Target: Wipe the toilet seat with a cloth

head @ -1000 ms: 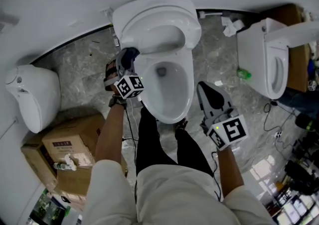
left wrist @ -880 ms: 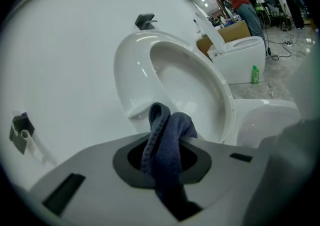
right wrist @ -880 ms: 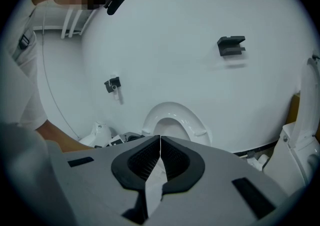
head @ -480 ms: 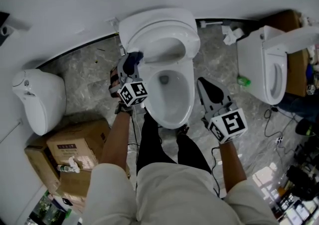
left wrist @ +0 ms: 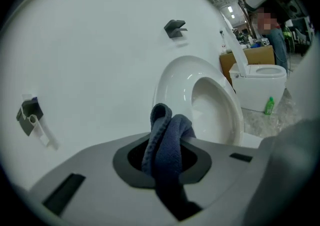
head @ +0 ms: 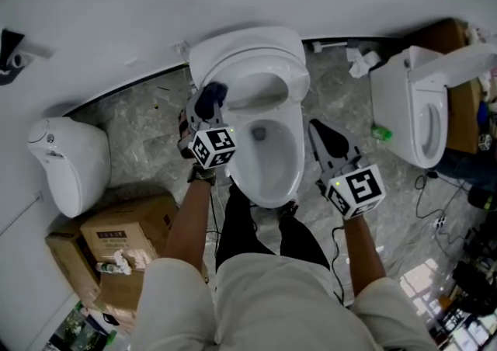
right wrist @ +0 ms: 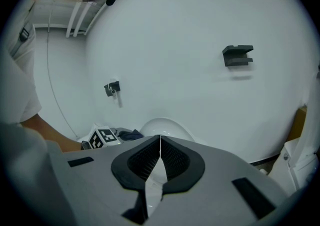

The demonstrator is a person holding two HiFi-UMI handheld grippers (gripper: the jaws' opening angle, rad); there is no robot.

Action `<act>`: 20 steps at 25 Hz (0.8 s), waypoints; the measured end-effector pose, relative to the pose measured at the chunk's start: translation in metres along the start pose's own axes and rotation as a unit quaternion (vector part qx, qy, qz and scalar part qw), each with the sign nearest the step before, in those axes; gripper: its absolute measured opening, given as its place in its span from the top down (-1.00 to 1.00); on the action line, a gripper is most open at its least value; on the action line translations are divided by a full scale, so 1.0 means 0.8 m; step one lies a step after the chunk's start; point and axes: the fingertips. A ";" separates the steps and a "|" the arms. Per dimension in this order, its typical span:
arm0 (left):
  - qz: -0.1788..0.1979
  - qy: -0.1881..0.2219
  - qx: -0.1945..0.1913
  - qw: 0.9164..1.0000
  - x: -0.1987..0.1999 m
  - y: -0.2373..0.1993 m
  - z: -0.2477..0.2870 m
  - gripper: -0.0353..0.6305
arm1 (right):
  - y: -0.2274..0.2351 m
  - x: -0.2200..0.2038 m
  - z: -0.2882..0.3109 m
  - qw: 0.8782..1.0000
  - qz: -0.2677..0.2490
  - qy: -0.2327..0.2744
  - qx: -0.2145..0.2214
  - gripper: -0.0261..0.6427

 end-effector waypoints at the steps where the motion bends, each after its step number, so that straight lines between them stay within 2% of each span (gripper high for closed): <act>1: -0.011 -0.003 -0.001 1.000 0.000 0.000 0.000 0.74 | 0.001 0.001 0.000 1.000 0.000 0.000 -0.001 0.83; 6: -0.057 -0.006 -0.004 0.998 0.009 -0.003 0.000 0.74 | 0.011 0.009 -0.005 1.000 0.001 0.006 -0.006 0.83; 11: -0.082 0.021 0.001 0.996 0.045 -0.008 0.000 0.74 | 0.016 0.016 -0.013 1.000 0.000 0.008 -0.013 0.83; 16: -0.111 -0.001 0.019 0.994 0.045 -0.010 0.001 0.74 | 0.022 0.015 -0.021 1.000 0.003 0.012 -0.020 0.83; 20: -0.159 -0.019 0.036 0.986 0.046 -0.011 0.001 0.74 | 0.025 0.013 -0.031 1.000 0.003 0.012 -0.024 0.83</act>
Point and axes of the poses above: the fingertips, and each gripper's own axes: z forward along the fingers, y to its right, x out of its top, and after that the axes turned 2 degrees about x, right-handed
